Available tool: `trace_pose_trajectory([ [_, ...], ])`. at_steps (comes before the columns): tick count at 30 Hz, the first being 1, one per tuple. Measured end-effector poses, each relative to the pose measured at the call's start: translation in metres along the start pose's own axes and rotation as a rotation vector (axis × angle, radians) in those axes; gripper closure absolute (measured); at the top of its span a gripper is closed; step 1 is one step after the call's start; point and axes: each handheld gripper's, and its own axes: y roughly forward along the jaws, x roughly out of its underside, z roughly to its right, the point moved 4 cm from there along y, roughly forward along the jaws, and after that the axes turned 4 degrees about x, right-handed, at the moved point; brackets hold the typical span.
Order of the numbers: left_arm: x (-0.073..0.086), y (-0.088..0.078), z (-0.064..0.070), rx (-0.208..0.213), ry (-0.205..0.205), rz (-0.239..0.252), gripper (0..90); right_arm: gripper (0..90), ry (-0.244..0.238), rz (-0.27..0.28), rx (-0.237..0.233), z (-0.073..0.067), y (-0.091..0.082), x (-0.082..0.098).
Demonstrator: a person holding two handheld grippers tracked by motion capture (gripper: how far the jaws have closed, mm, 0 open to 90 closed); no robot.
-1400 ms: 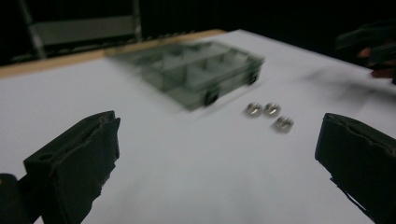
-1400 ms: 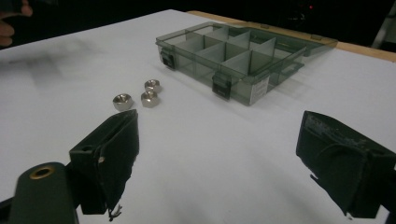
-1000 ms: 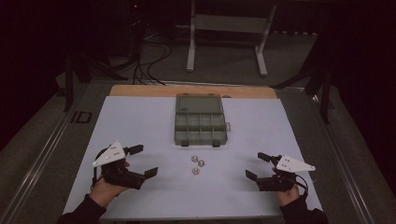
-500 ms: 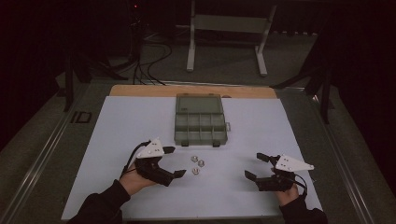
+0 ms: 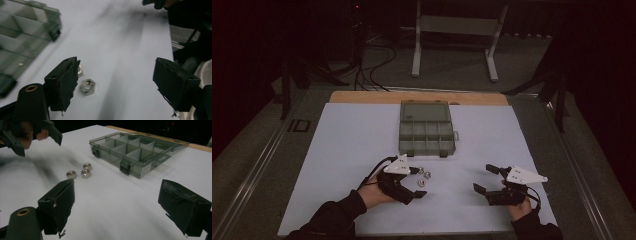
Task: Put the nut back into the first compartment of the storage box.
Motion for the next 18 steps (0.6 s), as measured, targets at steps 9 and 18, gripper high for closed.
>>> trace_pose_trajectory([
  [9,0.01,0.02,-0.016,-0.04,0.054,-0.072,36.8,13.8,0.0,-0.003,-0.002,-0.001,-0.001,0.0],
  [18,0.02,0.038,-0.026,-0.057,0.087,-0.161,46.5,13.8,-0.001,-0.004,-0.016,-0.002,0.001,0.0],
])
